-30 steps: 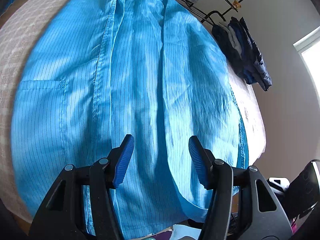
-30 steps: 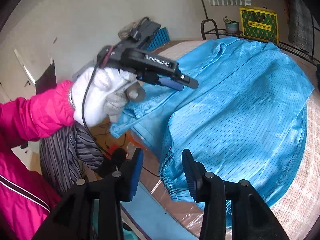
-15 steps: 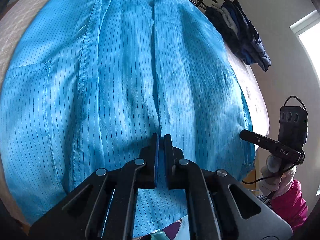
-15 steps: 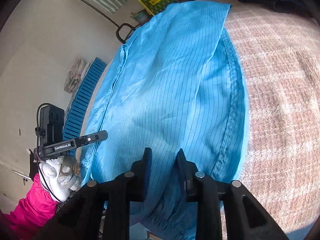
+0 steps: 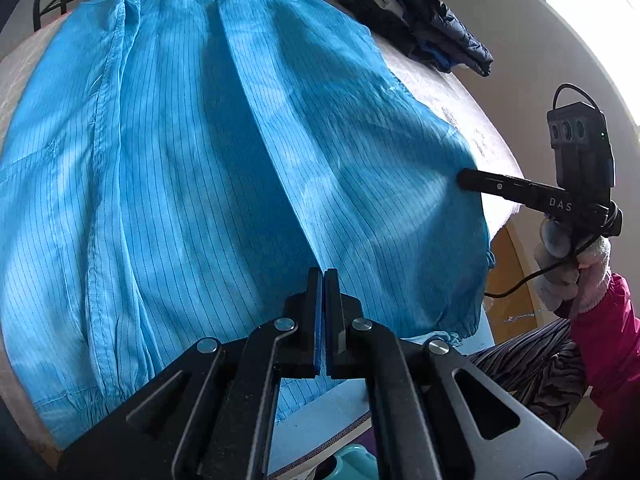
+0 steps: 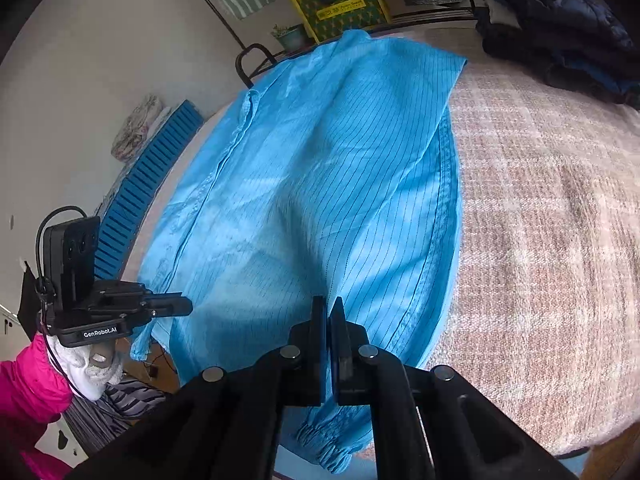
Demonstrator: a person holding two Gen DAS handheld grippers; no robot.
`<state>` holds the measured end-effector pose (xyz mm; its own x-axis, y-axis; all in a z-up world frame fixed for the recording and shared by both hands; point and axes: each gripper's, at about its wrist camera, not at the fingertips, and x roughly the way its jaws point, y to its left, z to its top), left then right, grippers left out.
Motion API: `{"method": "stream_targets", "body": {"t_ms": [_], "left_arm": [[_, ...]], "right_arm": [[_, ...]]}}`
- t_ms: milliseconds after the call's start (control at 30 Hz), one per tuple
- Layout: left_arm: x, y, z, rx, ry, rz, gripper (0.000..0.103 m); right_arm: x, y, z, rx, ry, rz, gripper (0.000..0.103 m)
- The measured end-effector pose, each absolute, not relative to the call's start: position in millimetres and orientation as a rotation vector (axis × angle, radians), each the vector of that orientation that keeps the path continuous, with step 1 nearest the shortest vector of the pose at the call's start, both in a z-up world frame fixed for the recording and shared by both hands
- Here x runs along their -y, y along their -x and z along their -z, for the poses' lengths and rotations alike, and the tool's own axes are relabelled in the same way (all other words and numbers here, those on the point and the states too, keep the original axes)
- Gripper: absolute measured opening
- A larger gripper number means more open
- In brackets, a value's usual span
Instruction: Fold large clothes
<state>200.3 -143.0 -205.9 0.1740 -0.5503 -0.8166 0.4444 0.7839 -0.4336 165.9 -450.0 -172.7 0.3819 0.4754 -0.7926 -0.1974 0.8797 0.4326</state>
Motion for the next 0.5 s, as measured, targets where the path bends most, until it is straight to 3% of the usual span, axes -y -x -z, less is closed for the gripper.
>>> {"method": "stream_targets", "body": {"t_ms": [133, 200, 233, 267, 300, 333, 433, 500], "left_arm": [[136, -209, 202, -1.223, 0.172, 0.704, 0.0], [128, -217, 201, -1.236, 0.227, 0.701, 0.016], [125, -221, 202, -1.236, 0.243, 0.685, 0.039], [122, -225, 202, -1.232, 0.256, 0.661, 0.048], [120, -228, 204, -1.228, 0.267, 0.651, 0.05], [121, -231, 207, -1.238, 0.267, 0.648, 0.05], [125, -231, 221, -1.296, 0.264, 0.662, 0.0], [134, -226, 223, -1.291, 0.245, 0.675, 0.0]], "right_arm": [[464, -169, 169, -1.105, -0.33, -0.462, 0.001], [468, -161, 169, -1.124, -0.403, -0.53, 0.01], [468, -160, 170, -1.121, -0.413, -0.531, 0.017], [471, -157, 171, -1.12, -0.418, -0.531, 0.028], [471, -155, 173, -1.125, -0.429, -0.533, 0.029], [471, -152, 176, -1.131, -0.437, -0.53, 0.028], [471, -151, 182, -1.141, -0.439, -0.504, 0.009], [475, -152, 180, -1.132, -0.471, -0.496, 0.002]]}}
